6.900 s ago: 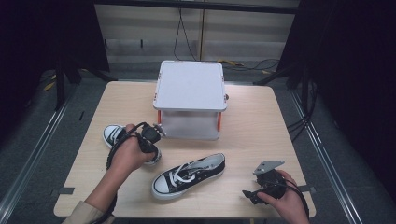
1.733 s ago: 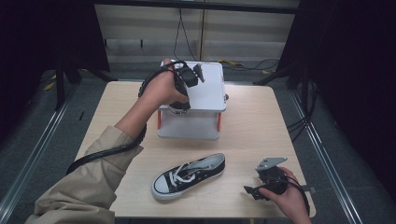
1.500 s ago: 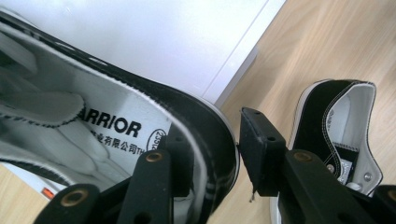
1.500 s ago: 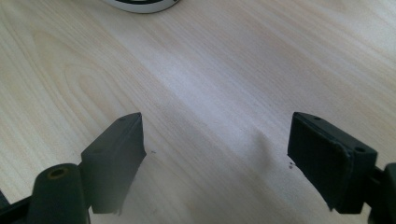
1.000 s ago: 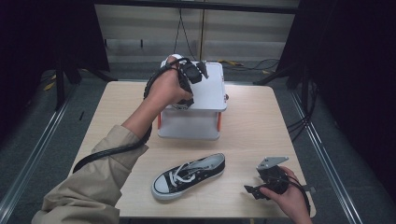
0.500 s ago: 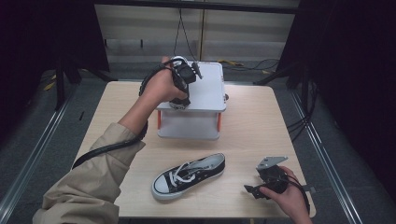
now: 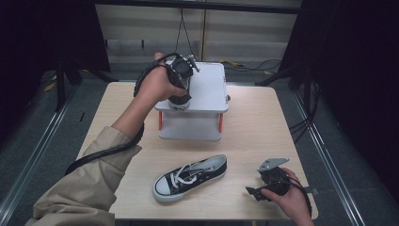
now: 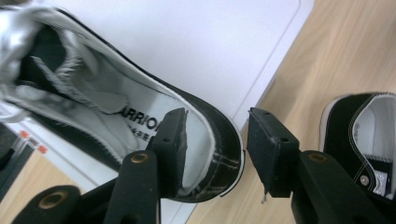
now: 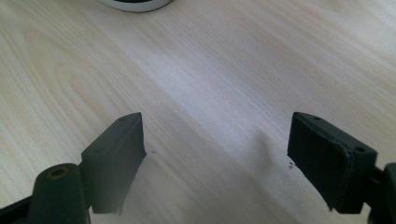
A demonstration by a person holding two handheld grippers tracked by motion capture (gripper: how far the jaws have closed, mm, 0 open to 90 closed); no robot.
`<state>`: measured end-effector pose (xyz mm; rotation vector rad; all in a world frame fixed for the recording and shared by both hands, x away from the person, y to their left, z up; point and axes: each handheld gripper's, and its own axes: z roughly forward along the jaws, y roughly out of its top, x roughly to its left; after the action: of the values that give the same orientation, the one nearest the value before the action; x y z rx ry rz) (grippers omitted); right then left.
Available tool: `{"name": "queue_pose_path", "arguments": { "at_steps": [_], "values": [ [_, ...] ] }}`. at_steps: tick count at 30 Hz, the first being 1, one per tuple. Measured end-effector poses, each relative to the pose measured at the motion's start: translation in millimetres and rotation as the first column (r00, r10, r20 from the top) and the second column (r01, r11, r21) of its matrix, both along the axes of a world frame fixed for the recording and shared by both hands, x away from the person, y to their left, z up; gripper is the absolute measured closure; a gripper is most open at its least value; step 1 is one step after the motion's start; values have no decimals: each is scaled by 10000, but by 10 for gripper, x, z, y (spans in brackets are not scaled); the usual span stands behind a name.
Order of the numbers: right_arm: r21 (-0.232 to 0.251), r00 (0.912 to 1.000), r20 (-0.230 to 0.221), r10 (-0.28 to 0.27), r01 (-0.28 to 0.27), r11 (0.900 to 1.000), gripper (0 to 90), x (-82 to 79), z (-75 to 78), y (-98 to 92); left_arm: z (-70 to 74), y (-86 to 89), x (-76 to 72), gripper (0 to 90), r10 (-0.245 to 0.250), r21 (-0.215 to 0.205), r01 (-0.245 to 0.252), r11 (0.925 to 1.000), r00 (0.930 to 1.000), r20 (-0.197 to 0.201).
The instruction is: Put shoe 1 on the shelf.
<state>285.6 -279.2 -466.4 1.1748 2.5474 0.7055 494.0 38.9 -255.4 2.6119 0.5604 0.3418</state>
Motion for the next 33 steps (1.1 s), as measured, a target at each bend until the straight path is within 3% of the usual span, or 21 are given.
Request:
{"name": "queue_pose_path", "arguments": {
  "at_steps": [4,9,12,14,16,20,22,25,27,30,33],
  "values": [
    [-4,10000,55,30,-30,10000,184,-2,10,8,19,30,-33,562,23,91,-23,10000,10000,-24],
    [1,9999,93,77,-77,10000,184,-6,21,24,-54,15,-26,558,-53,143,53,9999,10000,58],
    [36,10000,56,12,-13,10000,184,-11,17,20,-93,-24,-13,571,-191,392,185,9991,9997,165],
    [8,10000,54,38,-38,10000,184,-9,14,11,-109,-47,0,611,-245,659,234,9976,9996,155],
    [52,10000,19,-34,34,10000,184,-12,8,8,-123,-77,17,677,-279,572,281,9980,9996,-47],
    [50,10000,34,-11,11,10000,184,-10,5,-6,-104,-105,39,718,17,379,-7,9993,9996,-272],
    [56,10000,50,-15,15,10000,184,-9,6,-11,-91,-116,45,735,-112,419,121,9990,9997,-198],
    [64,10000,36,-37,36,10000,184,-7,6,-16,-51,-158,54,752,-179,618,164,9980,9995,241],
    [66,10000,31,-33,33,10000,184,-3,3,-16,-30,-162,80,761,-57,426,43,9991,9994,346],
    [74,10000,14,-40,40,10000,184,3,-1,-15,-53,-151,148,764,178,-285,-178,9994,9998,4],
    [100,10000,-2,-55,55,9999,184,8,-9,-18,-69,-156,161,763,267,-616,-262,9978,9996,66]
  ]
}}
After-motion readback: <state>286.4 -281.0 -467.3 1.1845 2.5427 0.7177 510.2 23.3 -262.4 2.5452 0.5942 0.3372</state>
